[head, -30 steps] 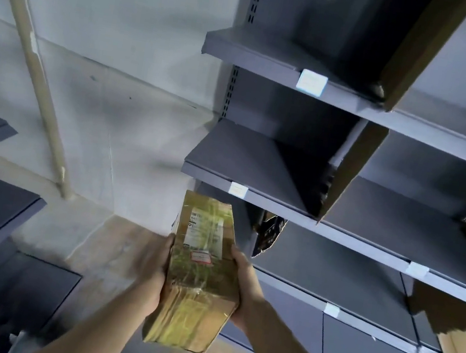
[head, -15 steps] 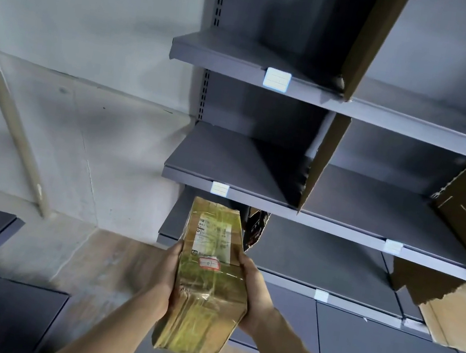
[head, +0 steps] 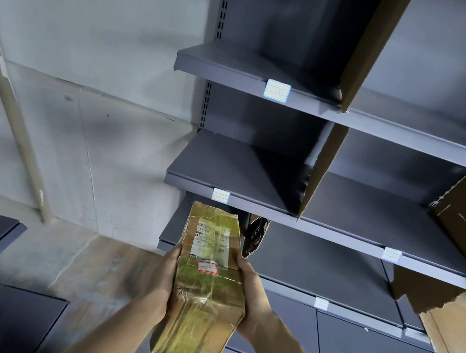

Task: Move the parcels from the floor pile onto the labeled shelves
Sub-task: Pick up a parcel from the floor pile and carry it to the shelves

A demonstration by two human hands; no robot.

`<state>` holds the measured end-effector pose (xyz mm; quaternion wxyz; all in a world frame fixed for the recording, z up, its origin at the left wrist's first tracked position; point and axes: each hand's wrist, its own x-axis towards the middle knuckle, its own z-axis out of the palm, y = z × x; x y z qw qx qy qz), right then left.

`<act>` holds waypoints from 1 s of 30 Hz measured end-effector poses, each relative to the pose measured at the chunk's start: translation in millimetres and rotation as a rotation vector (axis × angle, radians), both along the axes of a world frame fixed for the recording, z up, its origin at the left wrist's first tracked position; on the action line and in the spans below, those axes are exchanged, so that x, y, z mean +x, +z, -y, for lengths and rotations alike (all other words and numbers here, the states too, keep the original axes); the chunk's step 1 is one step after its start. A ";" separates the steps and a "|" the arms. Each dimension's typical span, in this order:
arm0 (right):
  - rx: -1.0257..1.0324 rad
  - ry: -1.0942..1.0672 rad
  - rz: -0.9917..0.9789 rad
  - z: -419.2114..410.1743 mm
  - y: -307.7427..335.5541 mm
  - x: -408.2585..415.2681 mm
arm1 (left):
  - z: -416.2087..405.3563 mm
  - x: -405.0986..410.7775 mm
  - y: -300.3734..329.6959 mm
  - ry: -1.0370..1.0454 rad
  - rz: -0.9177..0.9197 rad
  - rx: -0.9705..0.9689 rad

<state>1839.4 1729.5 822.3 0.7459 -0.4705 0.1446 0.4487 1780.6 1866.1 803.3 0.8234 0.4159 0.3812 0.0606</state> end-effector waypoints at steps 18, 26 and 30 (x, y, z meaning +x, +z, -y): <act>0.028 0.012 0.178 2.8 63.6 14.4 | -11.9 22.6 50.1 -0.042 0.123 0.083; 0.030 0.011 0.305 -7.3 112.2 32.8 | -24.2 48.3 100.0 -0.052 0.336 0.120; 0.061 -0.003 0.335 -7.4 120.0 44.4 | -30.2 63.1 104.4 -0.060 0.387 0.153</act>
